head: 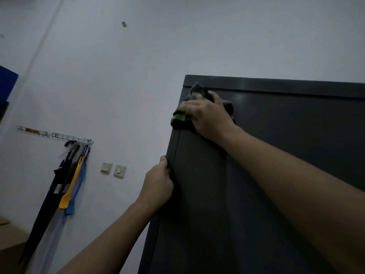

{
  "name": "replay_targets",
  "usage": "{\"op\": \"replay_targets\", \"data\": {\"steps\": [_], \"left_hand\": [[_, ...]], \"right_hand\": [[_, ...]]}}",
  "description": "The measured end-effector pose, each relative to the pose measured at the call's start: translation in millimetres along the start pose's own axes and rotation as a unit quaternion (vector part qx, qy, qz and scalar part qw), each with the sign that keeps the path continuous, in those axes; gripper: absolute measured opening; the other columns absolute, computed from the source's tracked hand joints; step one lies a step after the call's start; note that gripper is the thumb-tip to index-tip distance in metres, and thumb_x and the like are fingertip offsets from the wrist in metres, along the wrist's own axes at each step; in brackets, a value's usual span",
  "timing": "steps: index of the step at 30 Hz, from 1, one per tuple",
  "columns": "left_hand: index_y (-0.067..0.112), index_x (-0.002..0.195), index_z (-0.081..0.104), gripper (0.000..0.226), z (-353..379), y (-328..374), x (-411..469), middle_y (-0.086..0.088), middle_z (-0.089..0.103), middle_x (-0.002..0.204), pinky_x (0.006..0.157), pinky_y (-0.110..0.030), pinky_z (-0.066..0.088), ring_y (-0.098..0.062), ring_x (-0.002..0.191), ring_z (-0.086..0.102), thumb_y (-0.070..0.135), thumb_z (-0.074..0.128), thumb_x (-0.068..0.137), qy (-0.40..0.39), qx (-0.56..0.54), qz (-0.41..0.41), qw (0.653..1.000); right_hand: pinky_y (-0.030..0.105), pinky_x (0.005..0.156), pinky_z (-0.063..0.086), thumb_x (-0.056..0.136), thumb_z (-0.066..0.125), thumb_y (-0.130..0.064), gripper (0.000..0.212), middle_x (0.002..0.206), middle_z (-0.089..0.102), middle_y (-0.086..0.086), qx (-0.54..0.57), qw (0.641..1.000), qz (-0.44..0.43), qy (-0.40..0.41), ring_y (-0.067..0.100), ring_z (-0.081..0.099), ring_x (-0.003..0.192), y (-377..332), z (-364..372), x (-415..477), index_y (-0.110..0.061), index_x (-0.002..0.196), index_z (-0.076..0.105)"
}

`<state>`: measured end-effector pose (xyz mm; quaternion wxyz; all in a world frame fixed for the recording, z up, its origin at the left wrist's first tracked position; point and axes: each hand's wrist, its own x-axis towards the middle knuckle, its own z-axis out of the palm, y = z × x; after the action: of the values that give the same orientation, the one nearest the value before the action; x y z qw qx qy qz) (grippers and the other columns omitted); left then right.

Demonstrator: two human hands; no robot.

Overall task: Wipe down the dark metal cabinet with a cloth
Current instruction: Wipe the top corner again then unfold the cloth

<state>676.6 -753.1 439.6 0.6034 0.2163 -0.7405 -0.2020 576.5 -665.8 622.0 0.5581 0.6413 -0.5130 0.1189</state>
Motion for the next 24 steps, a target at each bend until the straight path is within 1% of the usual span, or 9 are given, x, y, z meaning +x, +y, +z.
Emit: {"op": "replay_targets", "data": {"steps": [4, 7, 10, 13, 16, 18, 20, 22, 24], "left_hand": [[0.015, 0.134, 0.039, 0.032, 3, -1, -2, -0.008, 0.059, 0.110, 0.085, -0.035, 0.052, -0.024, 0.101, 0.059, 0.008, 0.034, 0.103, -0.009, 0.012, 0.006, 1.000], [0.015, 0.142, 0.029, 0.037, 3, -3, -1, -0.009, 0.055, 0.119, 0.094, -0.038, 0.051, -0.023, 0.108, 0.057, 0.016, 0.031, 0.105, -0.029, 0.020, 0.010, 0.999], [0.017, 0.144, 0.027, 0.039, 0, -7, 1, -0.007, 0.054, 0.122, 0.093, -0.033, 0.050, -0.018, 0.107, 0.056, 0.023, 0.030, 0.107, -0.046, 0.017, 0.021, 0.999], [0.018, 0.144, 0.027, 0.038, -6, -10, 3, -0.005, 0.055, 0.123, 0.092, -0.029, 0.050, -0.016, 0.108, 0.056, 0.027, 0.031, 0.107, -0.064, 0.026, 0.026, 0.997], [0.021, 0.154, 0.015, 0.050, -9, -10, 1, -0.006, 0.054, 0.132, 0.099, -0.029, 0.047, -0.018, 0.118, 0.055, 0.030, 0.029, 0.107, -0.079, 0.033, 0.023, 0.996], [0.022, 0.157, 0.006, 0.054, -10, -10, -1, -0.006, 0.054, 0.135, 0.100, -0.026, 0.042, -0.018, 0.121, 0.053, 0.032, 0.027, 0.107, -0.082, 0.036, 0.010, 0.996], [0.023, 0.157, 0.003, 0.056, -10, -10, -2, -0.006, 0.055, 0.132, 0.100, -0.028, 0.044, -0.017, 0.118, 0.055, 0.032, 0.027, 0.107, -0.080, 0.054, 0.007, 0.995], [0.022, 0.157, 0.003, 0.057, -10, -10, -2, -0.007, 0.058, 0.123, 0.098, -0.033, 0.049, -0.017, 0.111, 0.057, 0.032, 0.027, 0.107, -0.072, 0.077, 0.008, 0.994], [0.023, 0.157, 0.004, 0.056, -8, -10, -2, -0.007, 0.057, 0.117, 0.092, -0.034, 0.051, -0.016, 0.102, 0.056, 0.033, 0.026, 0.107, -0.057, 0.089, 0.004, 0.994]], "right_hand": [[0.054, 0.118, 0.015, 0.101, 0.044, -0.020, 0.040, 0.144, 0.054, -0.015, -0.025, 0.999, -0.034, -0.011, 0.017, 0.034, 0.146, 4, 3, -3, -0.036, 0.135, 0.057], [0.054, 0.118, 0.013, 0.102, 0.044, -0.022, 0.038, 0.145, 0.054, -0.011, -0.021, 0.999, 0.016, 0.019, 0.015, 0.032, 0.146, 10, -2, 18, -0.035, 0.136, 0.056], [0.053, 0.117, 0.013, 0.102, 0.045, -0.020, 0.039, 0.145, 0.053, -0.014, -0.009, 0.998, 0.052, 0.040, 0.013, 0.030, 0.147, 15, -7, 39, -0.035, 0.136, 0.056], [0.053, 0.116, 0.019, 0.101, 0.045, -0.019, 0.040, 0.147, 0.051, -0.015, -0.002, 0.997, 0.066, 0.049, 0.015, 0.032, 0.146, 20, -10, 48, -0.036, 0.136, 0.055], [0.052, 0.113, 0.027, 0.100, 0.044, -0.020, 0.041, 0.144, 0.055, -0.011, -0.016, 0.986, 0.121, 0.113, 0.017, 0.038, 0.143, 22, -7, 48, -0.035, 0.137, 0.054], [0.053, 0.112, 0.028, 0.099, 0.044, -0.017, 0.043, 0.143, 0.056, -0.008, -0.015, 0.972, 0.173, 0.157, 0.019, 0.039, 0.142, 22, -6, 44, -0.033, 0.138, 0.053], [0.056, 0.115, 0.021, 0.099, 0.046, -0.015, 0.046, 0.147, 0.052, -0.007, -0.012, 0.970, 0.190, 0.150, 0.022, 0.034, 0.145, 19, -5, 39, -0.031, 0.141, 0.052], [0.056, 0.117, 0.015, 0.096, 0.048, -0.014, 0.048, 0.150, 0.049, -0.008, -0.004, 0.977, 0.172, 0.122, 0.023, 0.031, 0.147, 15, -4, 33, -0.033, 0.141, 0.053], [0.054, 0.118, 0.015, 0.091, 0.049, -0.014, 0.049, 0.146, 0.054, -0.009, 0.010, 0.987, 0.125, 0.096, 0.023, 0.039, 0.143, 11, -4, 22, -0.034, 0.136, 0.058]]}}
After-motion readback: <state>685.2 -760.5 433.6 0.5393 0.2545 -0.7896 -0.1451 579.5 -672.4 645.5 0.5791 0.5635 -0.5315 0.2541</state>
